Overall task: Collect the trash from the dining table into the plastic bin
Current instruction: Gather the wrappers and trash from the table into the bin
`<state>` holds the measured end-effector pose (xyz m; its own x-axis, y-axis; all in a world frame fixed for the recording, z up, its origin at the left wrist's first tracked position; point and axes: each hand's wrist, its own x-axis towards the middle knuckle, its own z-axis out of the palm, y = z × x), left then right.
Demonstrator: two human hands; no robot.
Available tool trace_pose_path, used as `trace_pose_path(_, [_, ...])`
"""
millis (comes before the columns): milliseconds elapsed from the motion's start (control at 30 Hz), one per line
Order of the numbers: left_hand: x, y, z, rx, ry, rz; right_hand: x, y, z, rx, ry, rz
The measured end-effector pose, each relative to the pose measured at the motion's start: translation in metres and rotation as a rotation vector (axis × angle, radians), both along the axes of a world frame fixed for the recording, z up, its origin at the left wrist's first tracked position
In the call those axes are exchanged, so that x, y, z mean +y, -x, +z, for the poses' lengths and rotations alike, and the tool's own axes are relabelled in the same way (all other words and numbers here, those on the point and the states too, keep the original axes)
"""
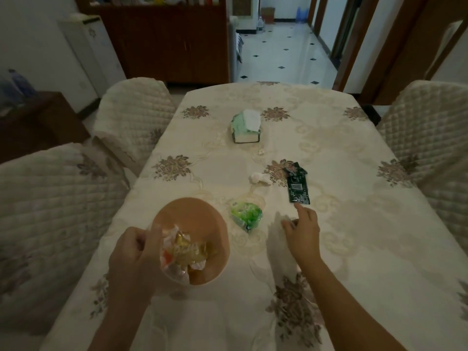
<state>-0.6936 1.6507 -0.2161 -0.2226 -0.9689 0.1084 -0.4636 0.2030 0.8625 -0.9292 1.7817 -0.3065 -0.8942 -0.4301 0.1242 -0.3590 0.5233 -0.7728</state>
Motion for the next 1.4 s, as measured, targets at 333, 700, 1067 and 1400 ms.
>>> trace_pose_path(333, [-0.014, 0.002, 0.002, 0.018, 0.012, 0.022, -0.009, 0.027, -0.035, 0.078, -0.504, 0.092])
trace_pose_path(700, [-0.014, 0.005, 0.004, 0.040, -0.014, 0.012, -0.066, -0.093, 0.102, 0.066, 0.218, 0.690])
trace_pose_path(1067, [-0.017, 0.005, 0.004, 0.079, -0.063, 0.037, -0.088, -0.098, 0.102, 0.341, 0.176, 0.716])
trace_pose_path(1400, [-0.039, 0.021, -0.003, 0.089, -0.062, 0.062, -0.091, -0.008, -0.004, -0.082, -0.411, 0.324])
